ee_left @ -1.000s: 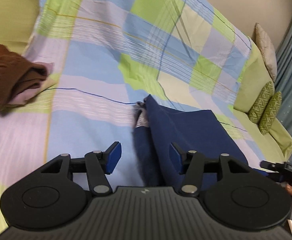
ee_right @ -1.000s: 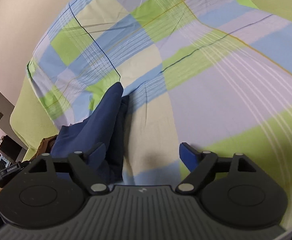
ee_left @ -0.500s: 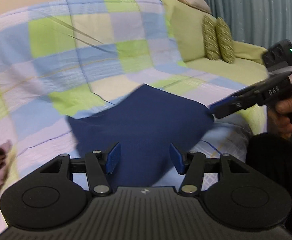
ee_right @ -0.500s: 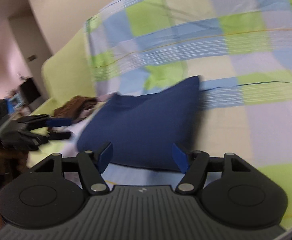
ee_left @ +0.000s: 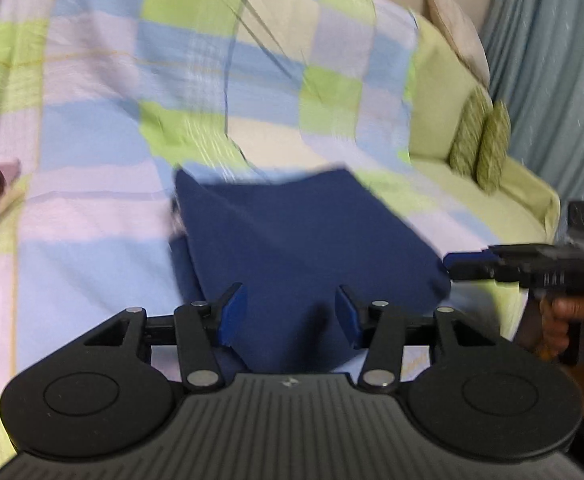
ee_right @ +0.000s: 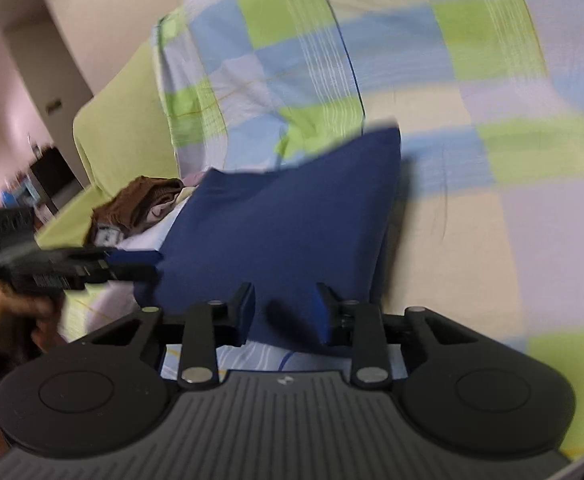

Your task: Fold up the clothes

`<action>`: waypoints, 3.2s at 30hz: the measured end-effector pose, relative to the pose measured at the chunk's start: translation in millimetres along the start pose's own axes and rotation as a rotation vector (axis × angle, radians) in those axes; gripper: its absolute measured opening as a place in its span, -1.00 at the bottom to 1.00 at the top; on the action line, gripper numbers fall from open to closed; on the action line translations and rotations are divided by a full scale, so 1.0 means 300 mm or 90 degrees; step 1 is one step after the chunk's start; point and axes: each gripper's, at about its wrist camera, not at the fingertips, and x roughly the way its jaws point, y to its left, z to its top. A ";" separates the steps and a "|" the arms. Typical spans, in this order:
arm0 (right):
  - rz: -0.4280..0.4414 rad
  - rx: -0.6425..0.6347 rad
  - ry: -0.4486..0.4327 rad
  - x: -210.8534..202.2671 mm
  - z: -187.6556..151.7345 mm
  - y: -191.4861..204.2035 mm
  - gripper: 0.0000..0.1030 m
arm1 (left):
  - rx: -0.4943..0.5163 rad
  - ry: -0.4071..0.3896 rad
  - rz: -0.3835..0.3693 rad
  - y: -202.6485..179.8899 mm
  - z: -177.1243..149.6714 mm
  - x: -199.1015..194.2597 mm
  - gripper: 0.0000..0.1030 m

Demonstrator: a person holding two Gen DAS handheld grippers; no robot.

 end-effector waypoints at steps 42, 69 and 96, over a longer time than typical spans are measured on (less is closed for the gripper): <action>0.022 -0.213 0.044 0.334 0.167 -0.075 -0.22 | 0.119 0.032 0.054 0.049 0.091 0.353 0.03; -0.069 -0.174 -0.018 0.109 0.089 0.100 -0.20 | 0.109 0.085 0.175 -0.057 0.045 0.142 0.05; -0.165 -0.210 0.097 0.073 -0.071 0.240 0.22 | 0.220 0.083 0.242 -0.228 -0.071 0.031 0.09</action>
